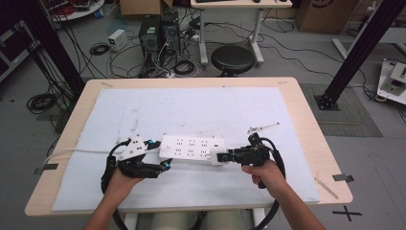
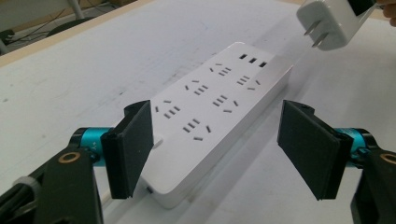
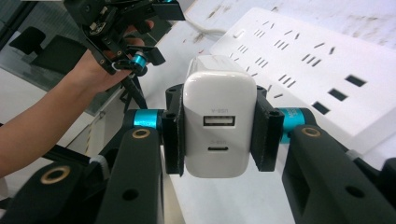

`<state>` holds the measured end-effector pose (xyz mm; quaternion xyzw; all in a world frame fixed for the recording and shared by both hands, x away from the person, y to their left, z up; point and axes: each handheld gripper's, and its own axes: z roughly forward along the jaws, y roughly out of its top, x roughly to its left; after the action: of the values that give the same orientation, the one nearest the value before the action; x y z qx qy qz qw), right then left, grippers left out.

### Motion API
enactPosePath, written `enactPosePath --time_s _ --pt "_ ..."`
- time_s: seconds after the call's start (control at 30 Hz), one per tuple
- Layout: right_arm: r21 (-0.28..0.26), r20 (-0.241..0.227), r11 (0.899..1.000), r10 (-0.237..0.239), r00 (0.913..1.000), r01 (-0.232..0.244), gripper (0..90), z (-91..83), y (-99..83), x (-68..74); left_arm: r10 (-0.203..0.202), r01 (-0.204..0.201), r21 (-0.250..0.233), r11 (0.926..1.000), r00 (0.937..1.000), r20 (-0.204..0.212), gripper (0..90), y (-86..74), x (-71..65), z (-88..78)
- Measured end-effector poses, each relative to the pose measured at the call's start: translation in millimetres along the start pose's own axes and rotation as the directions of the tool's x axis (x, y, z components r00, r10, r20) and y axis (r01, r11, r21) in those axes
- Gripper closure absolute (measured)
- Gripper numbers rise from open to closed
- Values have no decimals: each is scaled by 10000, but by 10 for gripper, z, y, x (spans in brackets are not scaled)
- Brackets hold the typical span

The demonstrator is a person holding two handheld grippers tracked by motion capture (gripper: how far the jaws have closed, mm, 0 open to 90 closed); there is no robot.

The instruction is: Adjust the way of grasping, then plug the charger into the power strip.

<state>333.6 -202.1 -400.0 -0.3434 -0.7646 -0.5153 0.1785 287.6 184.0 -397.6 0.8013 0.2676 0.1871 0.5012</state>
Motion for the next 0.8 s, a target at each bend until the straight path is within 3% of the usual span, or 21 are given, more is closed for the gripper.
enactPosePath --time_s 0.2,0.3,0.5,0.57,0.8 --pt "61 243 9997 -218 9995 216 637 -59 35 17 -111 111 -40 9999 9997 -213 270 -46 19 -70" --pt "-72 663 9990 -445 9968 451 637 -111 72 43 -77 76 -45 10000 9997 -231 270 -48 14 -88" --pt "-94 776 9987 -484 9958 493 637 -152 99 33 -40 38 -65 10000 9997 -246 270 -33 39 -118" --pt "238 1091 9966 -806 9908 784 637 -152 153 46 -101 98 -116 9999 9995 -289 270 -51 53 -138" --pt "943 1416 9851 -1566 9775 1441 637 -113 301 77 -224 214 -245 9995 9987 -448 270 -90 78 -185"
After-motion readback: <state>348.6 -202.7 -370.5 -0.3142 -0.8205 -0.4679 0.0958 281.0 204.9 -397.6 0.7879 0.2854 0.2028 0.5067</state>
